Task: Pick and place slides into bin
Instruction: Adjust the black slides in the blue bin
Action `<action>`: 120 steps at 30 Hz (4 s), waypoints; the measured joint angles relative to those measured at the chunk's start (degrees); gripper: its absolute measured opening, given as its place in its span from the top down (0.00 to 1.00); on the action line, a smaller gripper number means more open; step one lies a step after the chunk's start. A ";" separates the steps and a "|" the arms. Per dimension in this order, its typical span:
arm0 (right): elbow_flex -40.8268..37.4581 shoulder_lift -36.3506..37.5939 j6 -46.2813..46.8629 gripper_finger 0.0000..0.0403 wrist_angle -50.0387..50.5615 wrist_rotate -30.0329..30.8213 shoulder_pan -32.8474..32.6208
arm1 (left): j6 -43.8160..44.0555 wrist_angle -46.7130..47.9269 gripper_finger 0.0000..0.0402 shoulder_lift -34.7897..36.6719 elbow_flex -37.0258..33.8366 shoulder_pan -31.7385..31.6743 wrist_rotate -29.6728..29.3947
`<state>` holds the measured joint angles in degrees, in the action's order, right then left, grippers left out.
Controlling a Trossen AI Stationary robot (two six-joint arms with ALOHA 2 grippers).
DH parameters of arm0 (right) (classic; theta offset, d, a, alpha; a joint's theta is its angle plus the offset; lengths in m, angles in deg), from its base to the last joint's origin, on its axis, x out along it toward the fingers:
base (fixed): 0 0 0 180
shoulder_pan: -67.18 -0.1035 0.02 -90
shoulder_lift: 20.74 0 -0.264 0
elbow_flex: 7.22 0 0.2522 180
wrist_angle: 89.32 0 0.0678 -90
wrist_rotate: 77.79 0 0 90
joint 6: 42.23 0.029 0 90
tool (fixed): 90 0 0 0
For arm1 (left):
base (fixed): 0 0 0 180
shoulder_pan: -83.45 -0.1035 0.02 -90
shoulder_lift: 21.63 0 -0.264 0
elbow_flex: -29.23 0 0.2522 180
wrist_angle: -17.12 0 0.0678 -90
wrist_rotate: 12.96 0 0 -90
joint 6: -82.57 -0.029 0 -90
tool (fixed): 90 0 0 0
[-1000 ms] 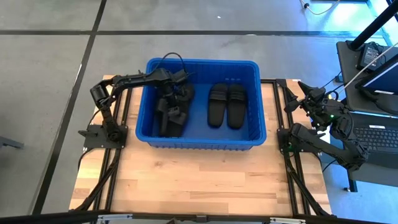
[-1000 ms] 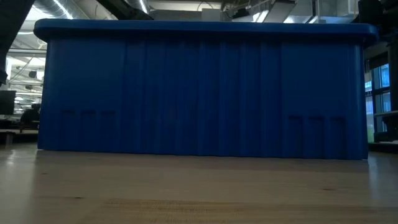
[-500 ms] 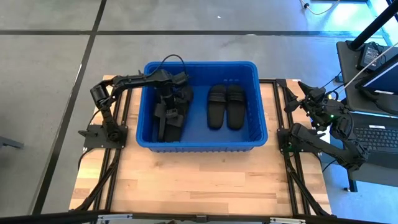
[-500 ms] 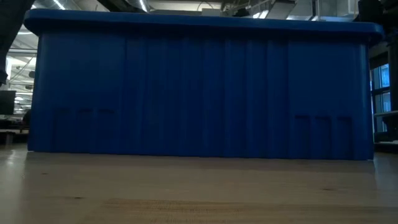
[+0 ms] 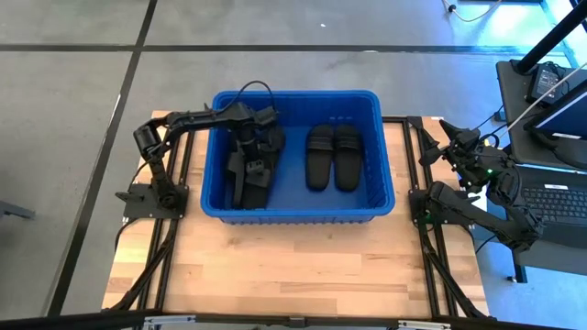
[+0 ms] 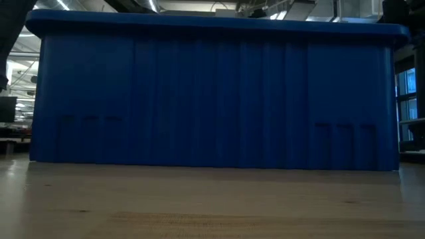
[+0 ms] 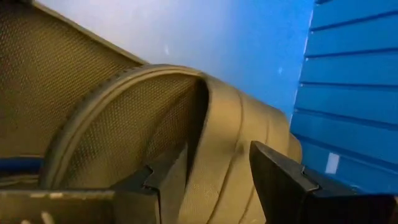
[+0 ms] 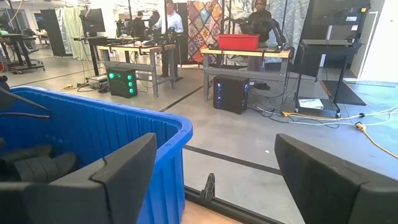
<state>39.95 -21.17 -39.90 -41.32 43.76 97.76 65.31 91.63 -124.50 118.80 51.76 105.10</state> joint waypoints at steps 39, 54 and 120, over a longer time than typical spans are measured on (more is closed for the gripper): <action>0.00 0.00 -0.02 0.19 0.00 -0.01 -0.02 | 5.04 0.12 1.00 0.27 8.44 -1.39 6.55; 0.00 0.00 -0.28 0.19 -0.02 -0.02 -0.02 | 4.98 -0.11 1.00 0.11 8.82 1.97 4.59; 0.00 0.00 -0.44 0.19 -0.03 -0.02 -0.01 | 6.81 27.77 0.51 1.16 25.55 6.14 -27.02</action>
<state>39.95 -21.17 -40.34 -41.35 43.74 97.75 72.12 119.40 -123.34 144.35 57.90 78.08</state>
